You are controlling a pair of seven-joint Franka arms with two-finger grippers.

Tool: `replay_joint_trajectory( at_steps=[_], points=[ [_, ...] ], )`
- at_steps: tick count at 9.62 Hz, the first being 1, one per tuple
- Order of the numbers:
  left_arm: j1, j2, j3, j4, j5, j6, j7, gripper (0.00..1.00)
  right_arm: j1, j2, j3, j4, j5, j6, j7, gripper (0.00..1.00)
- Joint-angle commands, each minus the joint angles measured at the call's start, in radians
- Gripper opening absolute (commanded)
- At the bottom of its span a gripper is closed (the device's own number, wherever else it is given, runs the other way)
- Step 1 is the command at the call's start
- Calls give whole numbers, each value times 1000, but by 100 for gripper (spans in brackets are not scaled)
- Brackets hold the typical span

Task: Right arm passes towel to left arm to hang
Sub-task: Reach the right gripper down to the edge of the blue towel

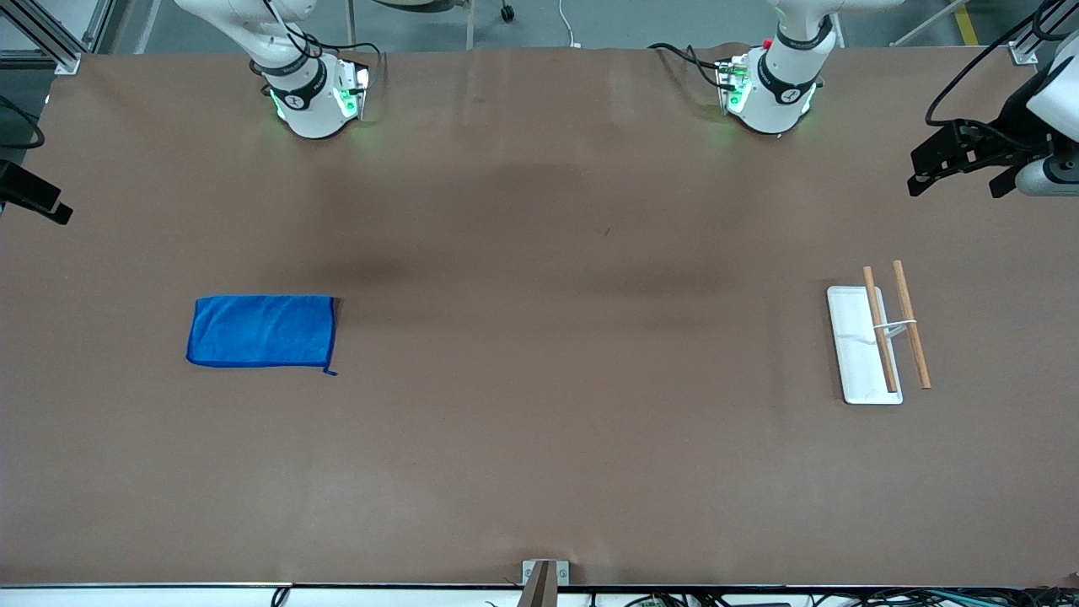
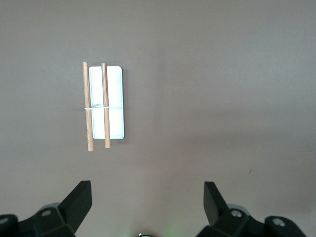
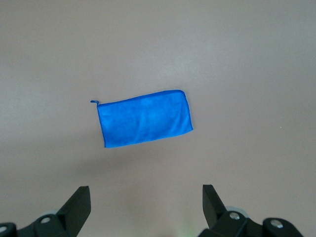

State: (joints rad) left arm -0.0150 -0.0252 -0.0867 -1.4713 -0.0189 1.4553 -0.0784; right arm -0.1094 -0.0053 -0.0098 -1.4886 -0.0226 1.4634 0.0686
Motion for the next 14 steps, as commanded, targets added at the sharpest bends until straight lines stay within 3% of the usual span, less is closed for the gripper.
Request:
replay_joint_trajectory(
  at_steps=[1, 5, 8, 14],
  points=[
    [9, 2, -13, -34, 22, 8, 6, 100, -13, 7, 13, 20, 15, -6, 7, 100],
    [10, 2, -4, -30, -1, 2, 17, 100, -12, 10, 13, 19, 20, -6, -1, 100],
    [10, 1, -4, -33, -9, 3, 17, 100, -3, 121, 17, -24, 18, 32, -21, 100],
    [9, 5, -4, -32, -4, 3, 3, 100, -9, 163, 14, -597, 16, 743, -174, 100]
  ],
)
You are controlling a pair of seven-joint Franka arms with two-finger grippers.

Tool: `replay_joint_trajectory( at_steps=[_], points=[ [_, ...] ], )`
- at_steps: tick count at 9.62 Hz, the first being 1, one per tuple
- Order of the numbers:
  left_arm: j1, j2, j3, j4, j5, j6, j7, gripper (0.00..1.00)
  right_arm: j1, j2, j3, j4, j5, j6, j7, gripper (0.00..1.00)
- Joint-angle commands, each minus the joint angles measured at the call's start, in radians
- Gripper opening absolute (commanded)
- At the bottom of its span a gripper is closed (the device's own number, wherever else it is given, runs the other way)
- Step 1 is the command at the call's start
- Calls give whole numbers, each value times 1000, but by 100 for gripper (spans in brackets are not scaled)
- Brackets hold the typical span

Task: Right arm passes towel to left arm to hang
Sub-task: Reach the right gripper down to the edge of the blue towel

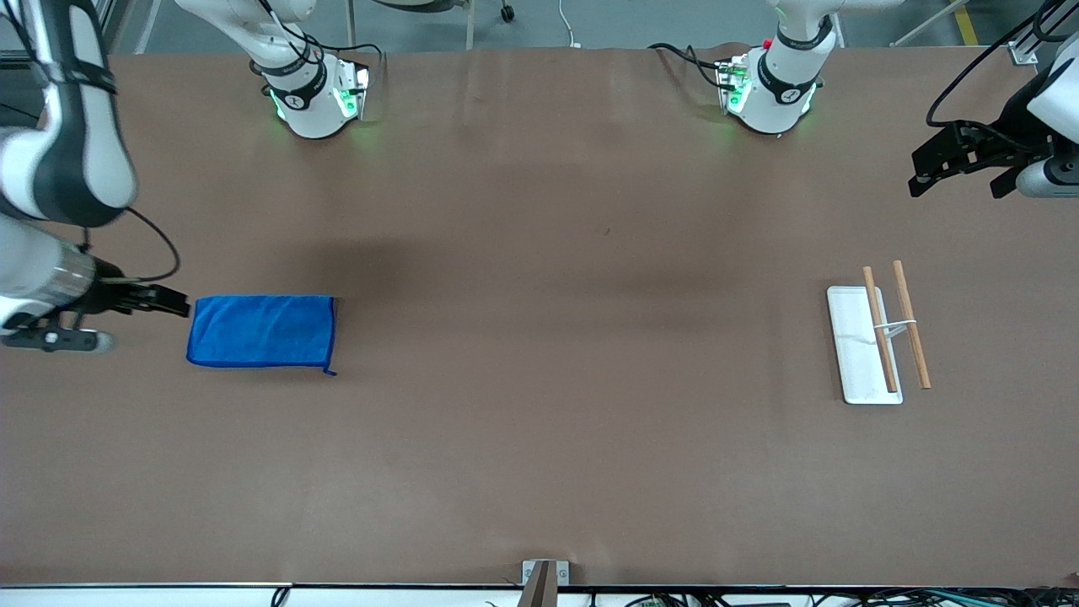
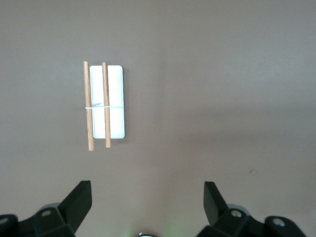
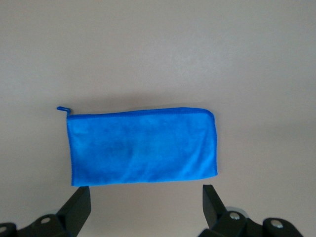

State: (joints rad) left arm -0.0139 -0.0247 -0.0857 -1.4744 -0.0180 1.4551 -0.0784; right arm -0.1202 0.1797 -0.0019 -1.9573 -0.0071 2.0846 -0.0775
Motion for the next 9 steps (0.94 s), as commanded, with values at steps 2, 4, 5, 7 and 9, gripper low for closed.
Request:
replay_joint_trajectory(
  at_steps=[2, 4, 5, 7, 9],
  points=[
    [6, 14, -5, -3, 6, 8, -14, 100, 5, 77, 5, -254, -4, 430, -45, 100],
    [5, 29, -11, 5, 12, 8, -75, 100, 8, 151, 3, -259, -7, 468, -51, 98],
    [5, 45, -9, 12, 12, 10, -81, 100, 8, 188, 3, -259, -8, 492, -50, 98],
    [5, 54, -11, 34, 10, 8, -129, 99, 10, 230, 3, -259, -8, 522, -51, 98],
    [6, 33, -9, 35, -5, 5, -121, 100, 11, 248, 3, -261, -8, 522, -50, 94]
  ],
)
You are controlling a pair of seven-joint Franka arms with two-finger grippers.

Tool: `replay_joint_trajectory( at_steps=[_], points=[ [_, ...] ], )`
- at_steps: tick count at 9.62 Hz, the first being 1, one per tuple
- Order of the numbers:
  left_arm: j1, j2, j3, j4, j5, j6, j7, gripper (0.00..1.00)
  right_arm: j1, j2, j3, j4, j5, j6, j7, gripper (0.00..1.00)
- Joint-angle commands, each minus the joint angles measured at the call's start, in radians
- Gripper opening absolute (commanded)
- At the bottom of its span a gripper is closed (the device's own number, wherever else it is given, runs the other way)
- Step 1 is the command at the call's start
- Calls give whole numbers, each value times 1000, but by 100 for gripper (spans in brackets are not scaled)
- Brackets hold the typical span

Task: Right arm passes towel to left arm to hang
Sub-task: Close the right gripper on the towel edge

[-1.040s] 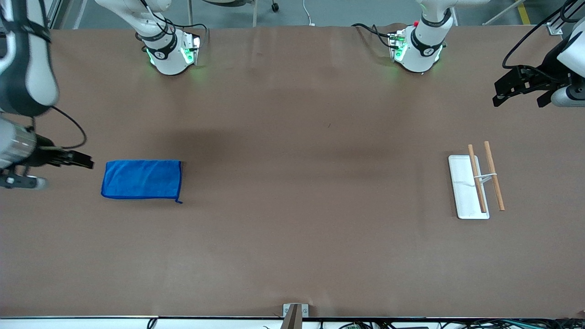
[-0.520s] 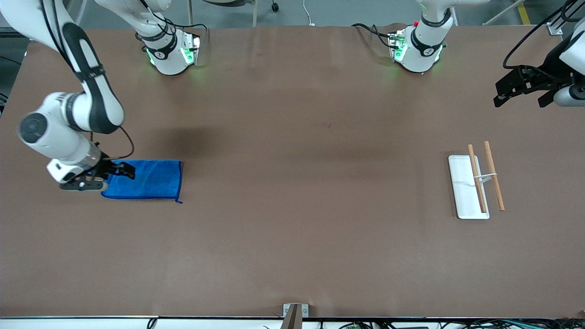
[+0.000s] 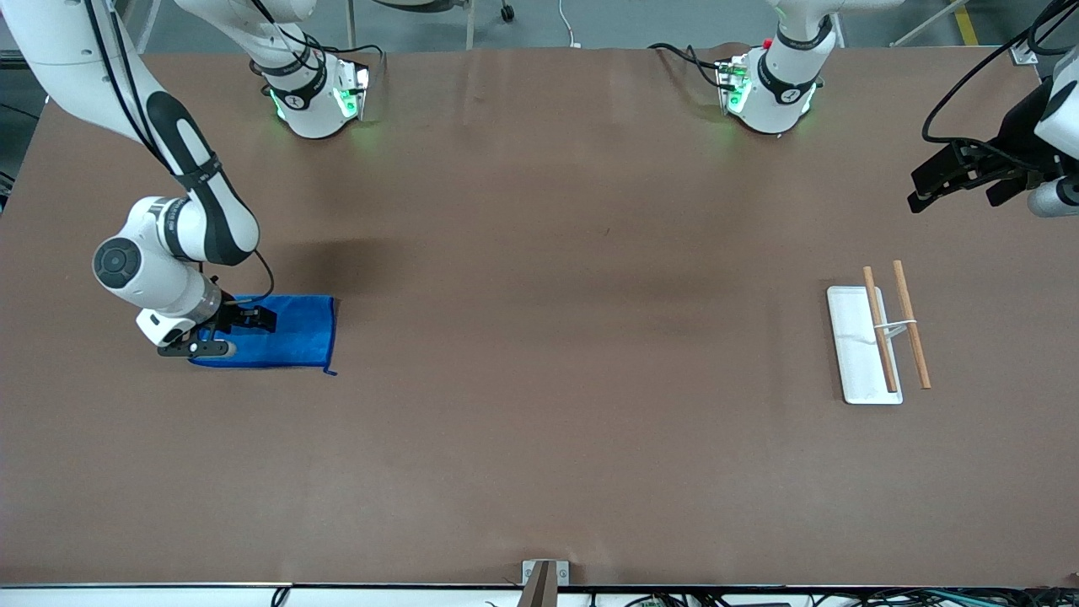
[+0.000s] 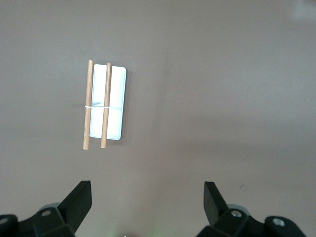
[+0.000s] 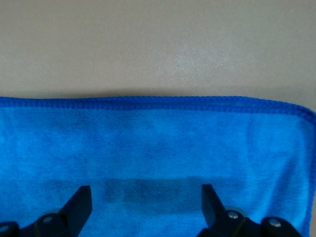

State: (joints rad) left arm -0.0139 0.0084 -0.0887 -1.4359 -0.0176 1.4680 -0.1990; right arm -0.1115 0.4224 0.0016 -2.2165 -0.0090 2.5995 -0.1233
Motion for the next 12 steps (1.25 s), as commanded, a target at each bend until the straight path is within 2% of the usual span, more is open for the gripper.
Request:
replay_joint_trajectory(
  at_steps=[1, 3, 5, 7, 8, 10, 12],
  points=[
    [6, -2, -8, -8, 2, -9, 6, 100, 1, 9, 0, -3, -6, 5, -1, 85],
    [6, -10, -8, -9, -7, -8, 10, 100, 1, 15, 0, -3, -5, 1, 7, 50],
    [6, -7, -11, -14, -7, -8, 13, 100, -2, 25, 1, -3, -3, 4, 10, 24],
    [6, -5, -6, -17, -5, -8, 21, 100, 0, 26, 3, 0, 0, -2, 16, 10],
    [6, 1, -8, -17, -5, -8, 21, 100, 1, 24, 3, 1, 3, -10, 23, 0],
    [6, 4, -8, -18, -5, -9, 23, 100, 10, -10, 6, 49, 3, -158, 25, 0],
    [6, 5, -8, -20, -5, -9, 23, 100, 45, -50, 9, 188, 4, -441, 25, 0]
  ],
)
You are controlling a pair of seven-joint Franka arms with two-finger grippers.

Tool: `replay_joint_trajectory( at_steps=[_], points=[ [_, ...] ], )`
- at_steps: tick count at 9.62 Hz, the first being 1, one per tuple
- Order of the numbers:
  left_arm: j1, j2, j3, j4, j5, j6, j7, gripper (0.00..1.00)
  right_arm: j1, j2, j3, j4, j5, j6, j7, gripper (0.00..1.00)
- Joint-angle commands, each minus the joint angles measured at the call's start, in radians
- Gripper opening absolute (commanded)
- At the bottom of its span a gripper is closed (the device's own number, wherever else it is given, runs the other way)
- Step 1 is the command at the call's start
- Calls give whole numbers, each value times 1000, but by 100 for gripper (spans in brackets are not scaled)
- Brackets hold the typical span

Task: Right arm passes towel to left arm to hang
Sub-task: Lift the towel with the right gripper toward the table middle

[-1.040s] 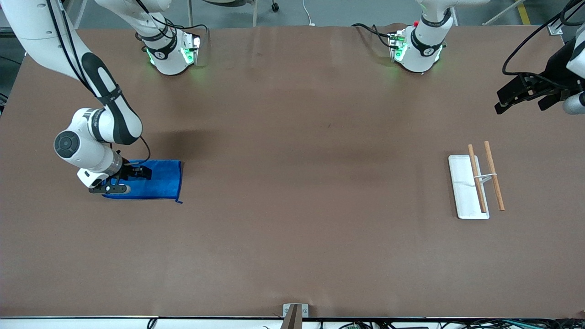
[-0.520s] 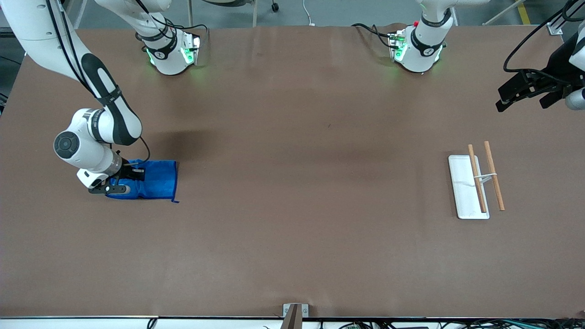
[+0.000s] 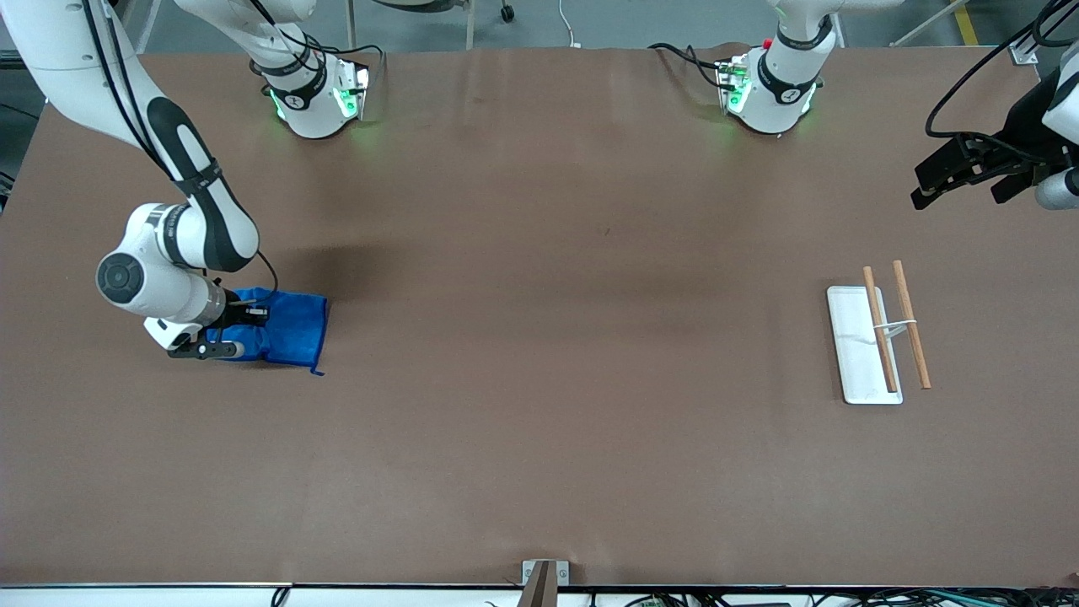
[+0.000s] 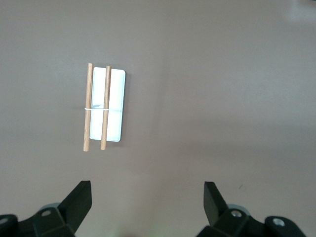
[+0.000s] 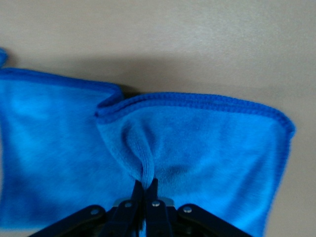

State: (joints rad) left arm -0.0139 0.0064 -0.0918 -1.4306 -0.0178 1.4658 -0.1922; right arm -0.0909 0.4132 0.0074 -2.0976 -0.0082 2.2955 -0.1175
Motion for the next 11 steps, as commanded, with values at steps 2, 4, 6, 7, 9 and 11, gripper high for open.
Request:
replay_joint_trajectory(
  at_steps=[2, 4, 6, 7, 9, 11],
  points=[
    [6, 6, -8, -30, -7, -7, 16, 100, 48, -57, 25, 175, 48, -307, 27, 0],
    [5, 6, -8, -43, -7, -7, 16, 100, 62, -99, 58, 234, 170, -378, 27, 0],
    [5, 6, -8, -50, -8, -8, 16, 100, 63, -119, 139, 276, 268, -383, 85, 0],
    [0, 4, -9, -66, -22, -8, 16, 100, 65, -116, 207, 316, 322, -375, 181, 0],
    [0, 4, -25, -77, -91, -8, 49, 100, 109, -108, 314, 436, 413, -354, 361, 0],
    [2, 0, -25, -112, -193, -8, 94, 100, 208, -105, 325, 465, 582, -256, 395, 0]
  ],
)
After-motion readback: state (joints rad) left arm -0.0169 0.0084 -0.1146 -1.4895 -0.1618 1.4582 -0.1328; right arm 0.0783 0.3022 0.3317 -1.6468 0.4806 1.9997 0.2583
